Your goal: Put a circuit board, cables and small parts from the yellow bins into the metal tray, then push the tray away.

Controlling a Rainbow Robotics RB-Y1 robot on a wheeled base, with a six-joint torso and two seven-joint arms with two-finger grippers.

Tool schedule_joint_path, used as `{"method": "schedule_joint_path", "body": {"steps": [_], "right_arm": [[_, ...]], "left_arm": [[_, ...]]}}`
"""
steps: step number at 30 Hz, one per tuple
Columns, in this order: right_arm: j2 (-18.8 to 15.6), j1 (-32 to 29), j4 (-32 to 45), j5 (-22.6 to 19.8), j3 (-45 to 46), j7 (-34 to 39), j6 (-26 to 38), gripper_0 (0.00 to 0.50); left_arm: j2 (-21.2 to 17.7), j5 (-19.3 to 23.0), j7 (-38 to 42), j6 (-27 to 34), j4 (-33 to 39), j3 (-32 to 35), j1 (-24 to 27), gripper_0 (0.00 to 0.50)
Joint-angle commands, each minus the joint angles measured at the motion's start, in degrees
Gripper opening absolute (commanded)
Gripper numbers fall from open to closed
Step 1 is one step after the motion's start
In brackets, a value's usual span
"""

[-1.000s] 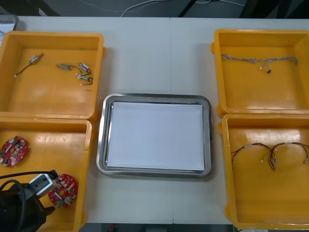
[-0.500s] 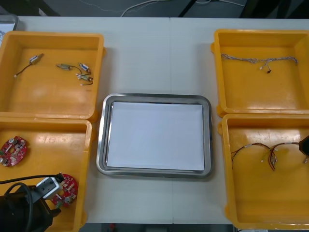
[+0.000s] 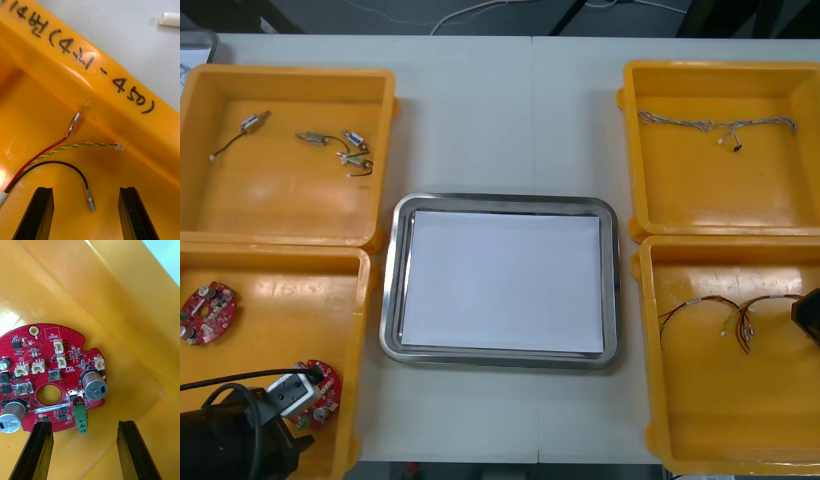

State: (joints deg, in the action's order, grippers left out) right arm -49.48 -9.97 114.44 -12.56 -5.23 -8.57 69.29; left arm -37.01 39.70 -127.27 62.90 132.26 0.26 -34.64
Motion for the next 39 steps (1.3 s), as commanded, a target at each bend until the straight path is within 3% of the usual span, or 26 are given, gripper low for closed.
{"method": "schedule_joint_path", "body": {"steps": [1, 9, 20, 21, 23, 24, 25, 26, 35, 39], "right_arm": [[0.6, -1.2, -1.2, 1.6, -2.1, 2.0, -1.7, 0.500], [0.6, -1.3, -1.4, 1.7, -2.6, 2.3, -1.5, 0.500], [0.6, -1.0, -2.3, 1.9, -3.0, 2.5, -2.3, 0.500], [0.6, -1.0, -2.3, 1.8, -3.0, 2.5, -2.3, 0.465], [0.6, -1.0, -2.3, 1.8, -3.0, 2.4, -2.2, 0.223], [0.6, -1.0, -2.3, 1.9, -3.0, 2.4, -2.3, 0.153], [0.6, -0.9, -2.3, 1.8, -3.1, 2.3, -2.2, 0.052], [0.6, -0.8, -2.3, 1.9, -3.1, 2.2, -2.2, 0.000], [0.6, 0.4, -1.5, 1.8, -3.1, 1.4, -0.8, 0.000], [0.6, 1.5, 0.2, 1.9, -3.1, 0.8, 2.8, 0.000]], "left_arm": [[1.2, -0.9, -1.1, -1.1, -0.4, -1.2, -1.0, 0.500], [1.2, -0.5, -0.8, -1.1, -0.4, -0.9, -1.0, 0.500], [-0.3, 3.6, -0.8, -1.1, -0.3, 2.0, -0.5, 0.500], [-0.4, 4.2, -0.8, -1.1, -0.3, 2.4, -0.4, 0.500], [-1.3, 5.9, -0.9, -0.8, -0.2, 3.9, -0.3, 0.500], [-1.4, 6.3, -0.8, -0.8, -0.2, 4.2, -0.3, 0.500], [-1.8, 6.9, -0.8, -0.5, 0.1, 5.0, -0.1, 0.500], [-2.2, 7.4, -0.8, 0.2, 0.4, 5.8, 0.1, 0.500], [-2.7, 12.9, -0.3, 11.0, 2.1, 14.2, 4.4, 0.500], [-3.1, 12.4, 3.3, 12.3, 2.0, 14.7, 6.6, 0.500]]}}
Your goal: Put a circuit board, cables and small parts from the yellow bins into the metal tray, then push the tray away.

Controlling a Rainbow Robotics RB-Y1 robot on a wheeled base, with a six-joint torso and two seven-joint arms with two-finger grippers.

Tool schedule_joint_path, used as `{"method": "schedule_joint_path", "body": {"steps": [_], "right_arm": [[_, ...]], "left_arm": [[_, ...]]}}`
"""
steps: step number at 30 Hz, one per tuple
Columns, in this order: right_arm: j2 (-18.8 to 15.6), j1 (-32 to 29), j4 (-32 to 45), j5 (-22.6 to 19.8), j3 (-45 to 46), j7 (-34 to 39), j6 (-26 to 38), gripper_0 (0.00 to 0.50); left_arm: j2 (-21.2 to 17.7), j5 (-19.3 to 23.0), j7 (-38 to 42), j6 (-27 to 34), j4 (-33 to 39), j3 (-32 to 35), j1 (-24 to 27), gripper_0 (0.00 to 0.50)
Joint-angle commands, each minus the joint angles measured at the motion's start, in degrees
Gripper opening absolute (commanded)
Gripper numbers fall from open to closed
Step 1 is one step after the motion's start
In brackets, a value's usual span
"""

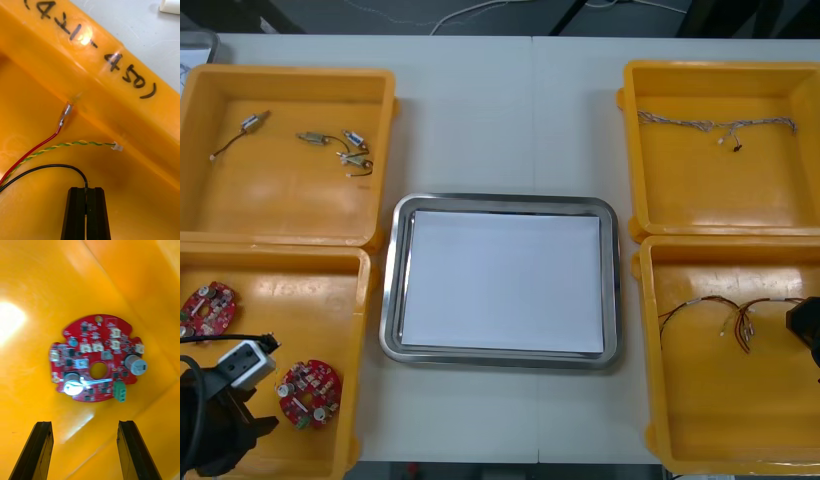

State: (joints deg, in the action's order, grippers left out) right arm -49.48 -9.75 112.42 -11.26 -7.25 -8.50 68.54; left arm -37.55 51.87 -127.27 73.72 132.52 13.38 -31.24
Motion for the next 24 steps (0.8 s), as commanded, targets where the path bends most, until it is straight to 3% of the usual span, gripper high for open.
{"method": "schedule_joint_path", "body": {"steps": [1, 12, 18, 24], "right_arm": [[0.6, 1.7, 3.0, 0.6, -1.1, 0.7, 5.2, 0.000], [0.6, 2.9, 10.8, 0.5, -1.0, -0.6, 16.0, 0.000], [0.7, 2.6, 16.0, 0.4, -1.0, -1.3, 21.4, 0.000], [0.8, 1.0, 20.8, -0.8, -0.7, -1.7, 24.5, 0.000]], "left_arm": [[-2.4, -0.3, 4.9, 2.1, 1.7, 1.2, 4.0, 0.500], [-1.4, -10.7, 19.8, 2.5, 1.7, -5.4, 7.4, 0.500], [-0.2, -14.8, 21.5, 1.7, 0.6, -9.2, 7.3, 0.500], [1.0, -15.7, 21.0, 0.8, -1.0, -10.4, 7.3, 0.500]]}}
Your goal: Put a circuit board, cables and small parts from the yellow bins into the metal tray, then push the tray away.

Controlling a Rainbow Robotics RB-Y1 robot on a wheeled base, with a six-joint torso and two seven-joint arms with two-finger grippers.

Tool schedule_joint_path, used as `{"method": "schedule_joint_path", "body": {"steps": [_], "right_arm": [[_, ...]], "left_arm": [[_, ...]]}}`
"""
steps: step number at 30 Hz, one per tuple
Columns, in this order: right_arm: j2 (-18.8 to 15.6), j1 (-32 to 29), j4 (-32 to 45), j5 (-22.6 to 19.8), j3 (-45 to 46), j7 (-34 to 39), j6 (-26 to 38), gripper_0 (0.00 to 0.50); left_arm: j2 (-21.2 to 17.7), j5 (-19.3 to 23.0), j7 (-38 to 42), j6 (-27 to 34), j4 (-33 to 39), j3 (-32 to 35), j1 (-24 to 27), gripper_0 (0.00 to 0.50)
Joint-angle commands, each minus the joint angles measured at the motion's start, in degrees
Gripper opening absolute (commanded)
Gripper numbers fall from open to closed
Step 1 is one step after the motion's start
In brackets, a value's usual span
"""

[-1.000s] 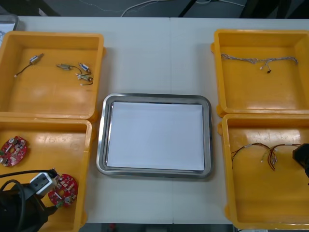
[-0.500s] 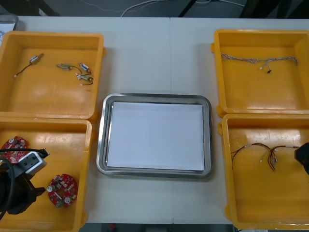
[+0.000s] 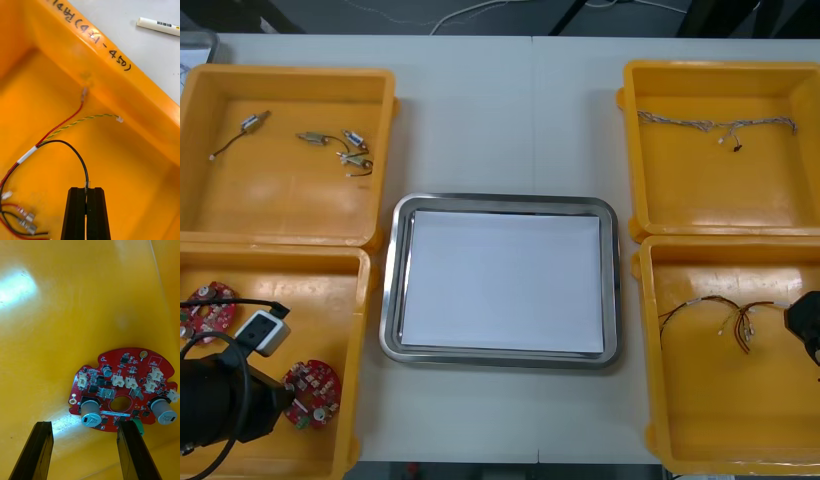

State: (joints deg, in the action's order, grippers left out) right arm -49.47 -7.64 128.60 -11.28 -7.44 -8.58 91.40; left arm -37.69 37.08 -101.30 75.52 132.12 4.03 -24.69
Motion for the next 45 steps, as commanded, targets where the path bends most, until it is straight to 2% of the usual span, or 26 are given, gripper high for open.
{"method": "schedule_joint_path", "body": {"steps": [1, 10, 20, 22, 24, 34, 36, 37, 39, 41, 42, 45], "right_arm": [[0.7, -1.4, 5.0, -0.9, -0.3, -1.7, 1.8, 0.000], [1.4, -7.5, 11.2, -3.6, 2.6, -3.1, 2.5, 0.000], [3.6, -10.3, 13.3, -3.8, 3.8, -4.2, 3.4, 0.000], [4.0, -11.1, 13.9, -3.8, 3.9, -4.2, 3.4, 0.000], [4.2, -11.8, 14.2, -3.8, 4.1, -4.3, 3.4, 0.000], [4.9, -14.6, 16.2, -3.8, 5.4, -4.8, 3.4, 0.000], [5.0, -14.5, 16.2, -3.8, 5.4, -4.8, 3.4, 0.024], [4.9, -14.5, 16.2, -3.8, 5.4, -4.8, 3.5, 0.052], [4.9, -14.5, 16.2, -3.8, 5.4, -4.8, 3.6, 0.149], [5.0, -14.5, 16.2, -3.8, 5.5, -4.8, 3.8, 0.481], [5.0, -14.4, 16.2, -3.8, 5.5, -4.8, 3.8, 0.500], [5.0, -13.7, 16.2, -3.8, 5.6, -4.8, 4.2, 0.500]], "left_arm": [[1.2, -1.0, -5.0, -1.1, -0.7, -1.1, 0.8, 0.500], [1.4, -2.6, -5.6, -3.3, -2.6, -2.0, 1.5, 0.500], [1.5, -3.7, -4.8, -4.4, -3.3, -4.6, 2.6, 0.500], [1.5, -3.9, -4.7, -4.4, -3.4, -4.6, 2.6, 0.426], [1.4, -4.0, -4.7, -4.5, -3.4, -4.6, 2.6, 0.401], [1.7, -5.2, -5.2, -5.5, -3.9, -4.8, 1.8, 0.403], [1.7, -5.3, -5.5, -5.6, -3.9, -4.9, 1.5, 0.401], [1.7, -5.4, -5.6, -5.8, -3.9, -4.9, 1.2, 0.400], [1.7, -5.4, -5.8, -6.3, -3.9, -4.8, 0.8, 0.401], [1.7, -5.4, -6.2, -7.1, -3.9, -4.8, 0.2, 0.388], [1.7, -5.4, -6.3, -7.4, -3.9, -4.8, 0.1, 0.353], [1.7, -5.7, -6.7, -7.9, -3.9, -4.6, -0.3, 0.168]]}}
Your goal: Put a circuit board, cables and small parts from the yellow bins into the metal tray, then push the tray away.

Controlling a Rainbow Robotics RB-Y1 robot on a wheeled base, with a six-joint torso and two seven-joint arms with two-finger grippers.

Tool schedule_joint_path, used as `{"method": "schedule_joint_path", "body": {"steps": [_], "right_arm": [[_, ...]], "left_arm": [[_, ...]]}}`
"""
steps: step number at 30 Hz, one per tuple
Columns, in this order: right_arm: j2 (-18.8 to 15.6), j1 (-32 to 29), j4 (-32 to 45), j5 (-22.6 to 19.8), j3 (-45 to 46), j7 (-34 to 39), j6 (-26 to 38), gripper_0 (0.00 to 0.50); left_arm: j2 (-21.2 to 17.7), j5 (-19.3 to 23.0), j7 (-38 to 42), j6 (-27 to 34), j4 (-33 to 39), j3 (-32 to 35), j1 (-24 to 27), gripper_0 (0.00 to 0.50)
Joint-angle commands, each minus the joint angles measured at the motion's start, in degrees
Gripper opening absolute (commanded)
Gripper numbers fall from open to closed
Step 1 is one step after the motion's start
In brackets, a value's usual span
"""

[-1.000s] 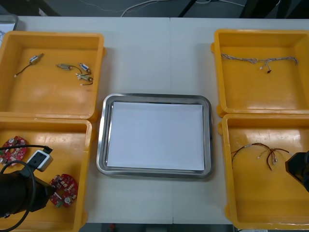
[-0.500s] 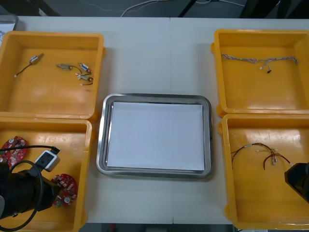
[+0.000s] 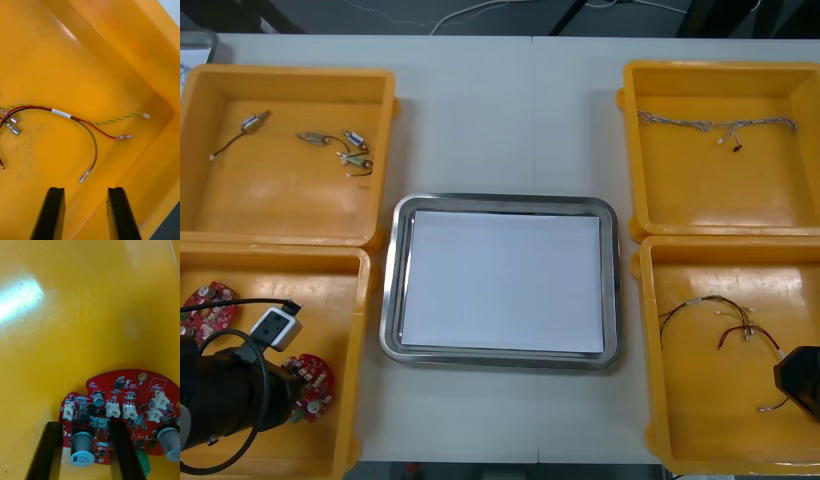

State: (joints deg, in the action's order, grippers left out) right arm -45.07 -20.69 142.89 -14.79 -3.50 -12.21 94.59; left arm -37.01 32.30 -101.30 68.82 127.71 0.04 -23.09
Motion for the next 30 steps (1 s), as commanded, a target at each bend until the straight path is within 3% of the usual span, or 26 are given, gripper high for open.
{"method": "schedule_joint_path", "body": {"steps": [1, 2, 4, 7, 17, 21, 30], "right_arm": [[0.5, -0.2, 1.9, -0.4, 1.7, -1.2, 1.3, 0.500], [0.5, 0.5, 1.9, -0.9, 1.7, -1.2, 1.9, 0.500], [0.5, 1.9, 1.9, -3.0, 2.4, -1.8, 3.4, 0.500], [0.6, 3.5, 1.9, -5.9, 3.8, -4.0, 5.1, 0.500], [0.5, 7.9, -0.9, -16.4, 11.8, -23.9, 6.2, 0.500], [0.5, 10.6, -5.0, -23.0, 16.1, -36.4, 6.4, 0.500], [0.5, 14.3, -13.0, -30.7, 21.3, -58.7, 7.7, 0.500]], "left_arm": [[1.1, -0.9, -6.8, -1.1, 0.5, -0.6, -1.9, 0.102], [1.1, -1.1, -6.9, -1.2, 0.5, -0.5, -1.9, 0.051], [1.1, -1.3, -7.1, -1.2, 0.5, -0.4, -2.0, 0.003], [1.1, -1.4, -7.3, -1.2, 0.5, -0.3, -2.0, 0.002], [0.9, -2.2, -9.3, -1.6, 0.3, 1.9, -2.0, 0.020], [0.4, -2.7, -10.6, -1.6, -0.3, 3.9, -1.6, 0.022], [-0.7, -0.8, -13.1, -1.6, -3.5, 7.0, 0.5, 0.029]]}}
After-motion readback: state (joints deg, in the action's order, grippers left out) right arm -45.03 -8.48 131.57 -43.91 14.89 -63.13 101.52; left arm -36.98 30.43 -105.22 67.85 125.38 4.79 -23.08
